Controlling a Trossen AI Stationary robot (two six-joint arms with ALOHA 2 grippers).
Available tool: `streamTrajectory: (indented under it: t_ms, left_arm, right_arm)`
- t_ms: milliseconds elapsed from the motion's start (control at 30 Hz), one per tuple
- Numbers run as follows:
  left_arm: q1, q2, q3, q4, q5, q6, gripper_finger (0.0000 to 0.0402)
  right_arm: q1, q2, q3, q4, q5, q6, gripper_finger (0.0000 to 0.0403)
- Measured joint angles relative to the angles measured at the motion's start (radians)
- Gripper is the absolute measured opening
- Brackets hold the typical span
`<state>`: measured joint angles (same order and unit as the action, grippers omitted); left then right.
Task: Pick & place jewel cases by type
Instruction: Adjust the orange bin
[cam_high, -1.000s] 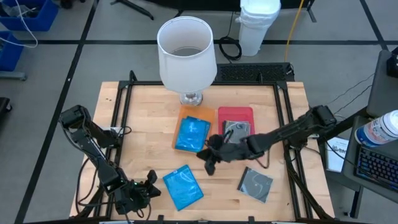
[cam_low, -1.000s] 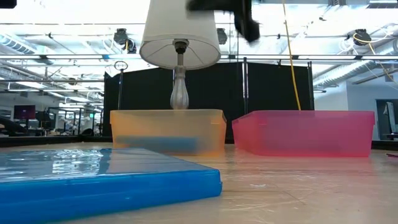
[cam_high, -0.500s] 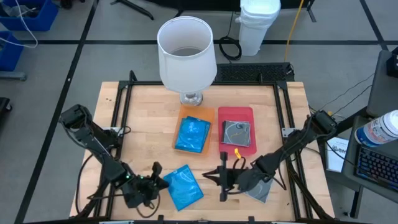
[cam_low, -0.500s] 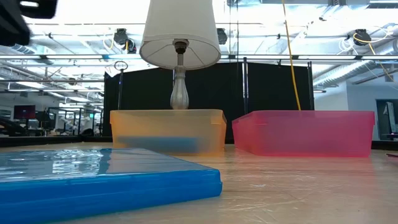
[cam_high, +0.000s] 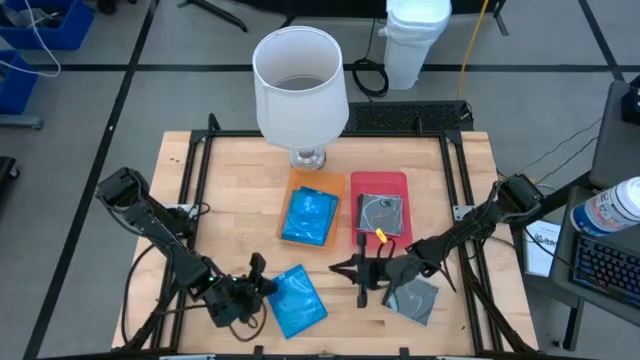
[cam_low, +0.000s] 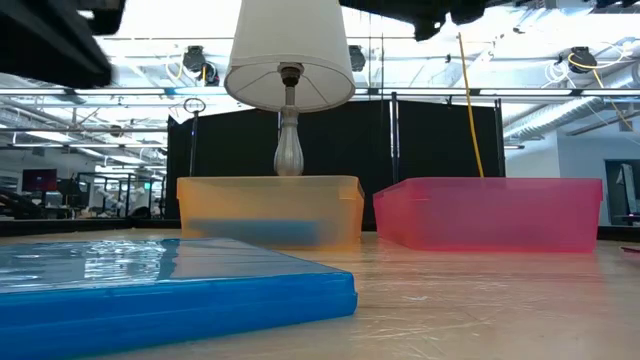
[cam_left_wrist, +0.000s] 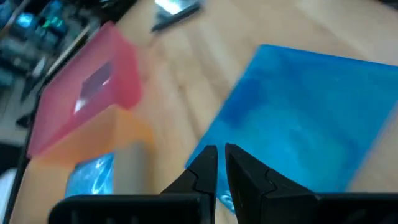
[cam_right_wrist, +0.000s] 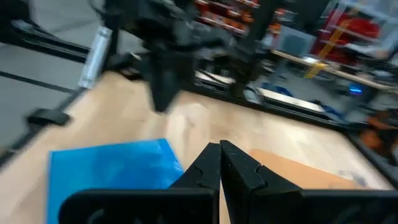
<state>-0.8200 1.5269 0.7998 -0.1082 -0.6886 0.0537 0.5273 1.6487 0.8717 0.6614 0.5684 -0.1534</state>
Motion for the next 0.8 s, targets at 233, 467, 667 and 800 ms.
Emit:
streamTrajectory:
  t_ms: [233, 467, 667, 800]
  left_arm:
    - [0.045, 0.001, 0.0, -0.036, -0.023, -0.154, 0.0042]
    - [0.037, 0.023, 0.0, -0.04, -0.096, -0.129, 0.0042]
    - [0.074, 0.025, 0.0, -0.11, -0.088, -0.104, 0.0042]
    - [0.11, 0.025, 0.0, -0.127, -0.176, -0.052, 0.0042]
  right_arm:
    - [-0.047, 0.0, -0.003, 0.026, -0.155, 0.035, 0.0001]
    - [-0.077, 0.016, -0.003, 0.019, -0.152, 0.093, 0.0001]
    - [-0.075, 0.015, -0.003, -0.057, -0.149, 0.117, 0.0001]
    - [-0.075, 0.015, -0.002, -0.129, -0.102, 0.176, 0.0001]
